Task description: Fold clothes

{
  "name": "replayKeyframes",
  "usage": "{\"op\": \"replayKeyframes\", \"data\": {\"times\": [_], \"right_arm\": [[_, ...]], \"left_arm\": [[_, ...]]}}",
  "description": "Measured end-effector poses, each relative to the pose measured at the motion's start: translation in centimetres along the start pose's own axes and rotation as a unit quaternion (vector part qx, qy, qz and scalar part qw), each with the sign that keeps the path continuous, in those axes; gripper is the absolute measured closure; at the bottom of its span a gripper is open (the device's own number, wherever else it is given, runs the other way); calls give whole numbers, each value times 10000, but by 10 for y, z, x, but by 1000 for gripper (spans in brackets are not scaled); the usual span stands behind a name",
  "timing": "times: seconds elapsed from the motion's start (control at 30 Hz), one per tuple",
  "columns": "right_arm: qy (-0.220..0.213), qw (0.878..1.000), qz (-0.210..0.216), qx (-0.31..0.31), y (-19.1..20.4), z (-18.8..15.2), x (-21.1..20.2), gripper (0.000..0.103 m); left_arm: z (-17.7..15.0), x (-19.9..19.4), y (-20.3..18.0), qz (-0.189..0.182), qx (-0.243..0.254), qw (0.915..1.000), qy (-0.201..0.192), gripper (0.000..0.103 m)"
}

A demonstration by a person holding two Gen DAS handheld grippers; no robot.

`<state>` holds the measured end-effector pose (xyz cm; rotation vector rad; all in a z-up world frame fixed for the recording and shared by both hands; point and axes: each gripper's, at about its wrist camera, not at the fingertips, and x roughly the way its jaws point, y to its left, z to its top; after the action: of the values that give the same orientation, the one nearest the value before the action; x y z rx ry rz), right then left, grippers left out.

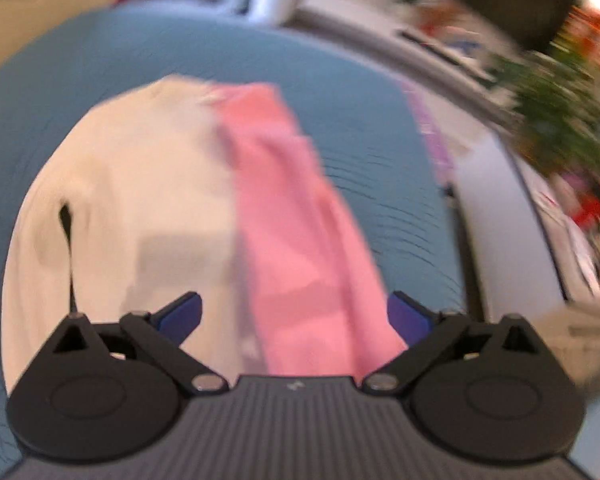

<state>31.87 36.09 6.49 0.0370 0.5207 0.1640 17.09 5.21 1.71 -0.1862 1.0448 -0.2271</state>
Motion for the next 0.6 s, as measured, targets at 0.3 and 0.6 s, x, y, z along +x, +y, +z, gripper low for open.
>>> {"op": "replayKeyframes", "data": {"times": [0.3,0.6], "right_arm": [[-608,9949,-145,-787,64,-64,175,19],[-675,9961,357,-447,55,-76,181,19]], "left_arm": [[85,40,22,721,-594,9951,-325,8],[156,121,10,1125,-640,9909,355,17]]}}
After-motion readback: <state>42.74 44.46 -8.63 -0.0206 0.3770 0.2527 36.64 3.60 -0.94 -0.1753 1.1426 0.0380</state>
